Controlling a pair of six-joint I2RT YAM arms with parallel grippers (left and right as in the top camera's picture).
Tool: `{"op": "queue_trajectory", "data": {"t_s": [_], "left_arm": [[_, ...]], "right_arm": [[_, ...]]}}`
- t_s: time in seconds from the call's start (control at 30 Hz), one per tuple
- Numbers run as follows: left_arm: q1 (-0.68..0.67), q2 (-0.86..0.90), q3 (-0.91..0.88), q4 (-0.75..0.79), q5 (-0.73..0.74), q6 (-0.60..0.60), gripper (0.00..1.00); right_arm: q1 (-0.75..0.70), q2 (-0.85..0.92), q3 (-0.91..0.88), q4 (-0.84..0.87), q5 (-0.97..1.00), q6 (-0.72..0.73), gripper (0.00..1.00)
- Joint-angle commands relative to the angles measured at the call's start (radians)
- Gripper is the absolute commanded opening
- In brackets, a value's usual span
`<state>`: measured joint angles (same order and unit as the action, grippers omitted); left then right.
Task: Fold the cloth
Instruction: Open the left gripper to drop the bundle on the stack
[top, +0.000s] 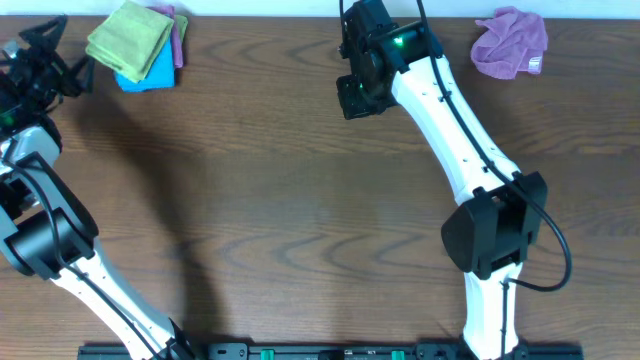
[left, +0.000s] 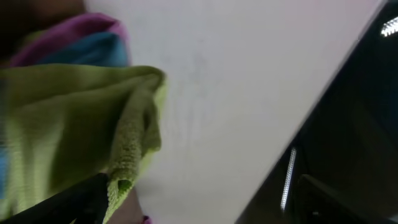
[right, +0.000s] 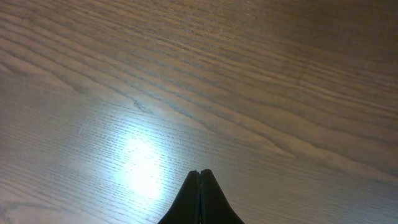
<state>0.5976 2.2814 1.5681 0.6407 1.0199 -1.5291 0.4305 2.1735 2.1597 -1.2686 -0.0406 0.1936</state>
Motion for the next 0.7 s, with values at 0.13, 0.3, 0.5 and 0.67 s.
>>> {"op": "queue_trajectory", "data": {"t_s": [0.13,0.3,0.5,0.67], "left_arm": [[0.004,0.009,0.019,-0.048,0.017,0.116,0.95],[0.004,0.009,0.019,-0.069,0.020,0.151,0.95],[0.005,0.008,0.021,0.077,0.094,0.153,0.96],[0.003,-0.006,0.091,0.151,0.236,0.163,0.96]], "right_arm": [[0.010,0.006,0.000,0.004,0.007,-0.008,0.01],[0.010,0.006,0.000,0.002,0.007,-0.008,0.01],[0.010,0.006,0.000,-0.001,0.007,-0.008,0.01],[0.009,-0.034,0.004,-0.003,0.013,-0.039,0.02]]}}
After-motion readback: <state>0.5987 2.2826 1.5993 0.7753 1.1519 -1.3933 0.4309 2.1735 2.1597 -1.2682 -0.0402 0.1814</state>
